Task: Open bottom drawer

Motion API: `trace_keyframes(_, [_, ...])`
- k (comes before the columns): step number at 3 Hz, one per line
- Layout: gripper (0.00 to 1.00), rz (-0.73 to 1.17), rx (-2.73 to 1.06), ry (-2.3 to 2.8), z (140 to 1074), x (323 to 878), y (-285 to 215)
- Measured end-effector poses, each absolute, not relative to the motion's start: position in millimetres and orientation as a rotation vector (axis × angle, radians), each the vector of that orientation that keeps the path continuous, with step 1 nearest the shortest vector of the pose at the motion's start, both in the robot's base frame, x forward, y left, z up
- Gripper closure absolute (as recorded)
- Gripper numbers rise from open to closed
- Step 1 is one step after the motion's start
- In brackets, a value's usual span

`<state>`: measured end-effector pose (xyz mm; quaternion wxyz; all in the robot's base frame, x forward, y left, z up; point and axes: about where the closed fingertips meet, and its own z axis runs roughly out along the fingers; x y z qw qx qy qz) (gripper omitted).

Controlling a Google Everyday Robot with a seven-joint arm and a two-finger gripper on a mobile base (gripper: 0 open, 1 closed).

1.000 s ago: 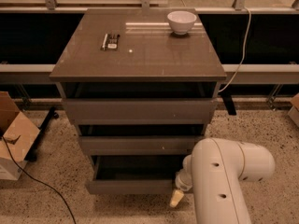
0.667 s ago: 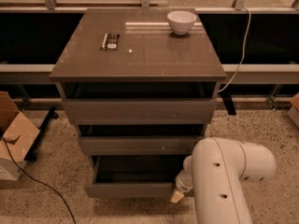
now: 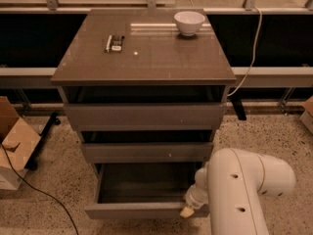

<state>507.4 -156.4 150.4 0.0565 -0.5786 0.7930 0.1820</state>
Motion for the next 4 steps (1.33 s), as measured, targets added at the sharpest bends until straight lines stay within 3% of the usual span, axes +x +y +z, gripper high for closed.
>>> trace_keyframes(1, [0.82, 0.552, -1.755, 2.406, 154.6, 507.4, -156.4])
trace_keyframes(4, [0.05, 0.632, -1.722, 2.432, 153.3, 486.3, -155.1])
